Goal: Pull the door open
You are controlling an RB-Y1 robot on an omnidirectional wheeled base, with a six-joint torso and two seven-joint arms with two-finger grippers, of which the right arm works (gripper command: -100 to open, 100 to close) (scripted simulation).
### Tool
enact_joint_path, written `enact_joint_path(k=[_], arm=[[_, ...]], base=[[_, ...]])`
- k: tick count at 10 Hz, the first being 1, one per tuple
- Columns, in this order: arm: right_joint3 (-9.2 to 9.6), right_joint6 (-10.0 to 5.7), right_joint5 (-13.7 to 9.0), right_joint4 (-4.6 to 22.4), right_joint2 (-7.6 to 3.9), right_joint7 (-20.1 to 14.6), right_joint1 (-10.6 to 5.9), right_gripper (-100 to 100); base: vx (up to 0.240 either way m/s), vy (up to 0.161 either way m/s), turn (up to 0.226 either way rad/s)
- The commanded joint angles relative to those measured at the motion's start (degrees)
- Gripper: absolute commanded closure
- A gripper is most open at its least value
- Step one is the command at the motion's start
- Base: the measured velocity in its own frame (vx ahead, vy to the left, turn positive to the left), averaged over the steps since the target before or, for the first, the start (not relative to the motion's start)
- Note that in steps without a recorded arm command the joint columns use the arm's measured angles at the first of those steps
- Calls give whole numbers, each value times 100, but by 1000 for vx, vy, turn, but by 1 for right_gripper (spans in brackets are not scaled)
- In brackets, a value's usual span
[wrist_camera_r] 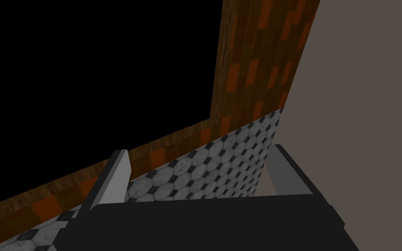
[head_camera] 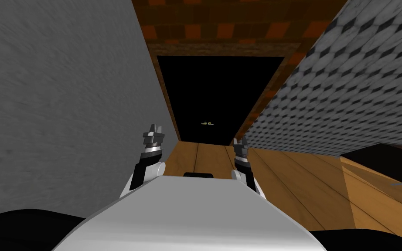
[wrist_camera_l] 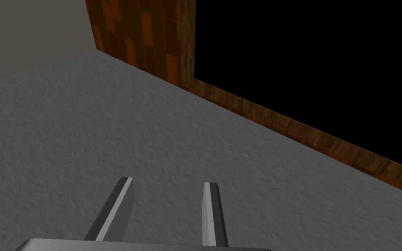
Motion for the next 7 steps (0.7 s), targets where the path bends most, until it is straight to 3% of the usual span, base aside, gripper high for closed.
enact_joint_path(k=[1, 7], arm=[[-29, -57, -33, 240, -63, -50, -49, -100], [-85, -280, -133, 1097, -253, -216, -135, -100]], base=[[99, 34, 84], [110, 35, 79]])
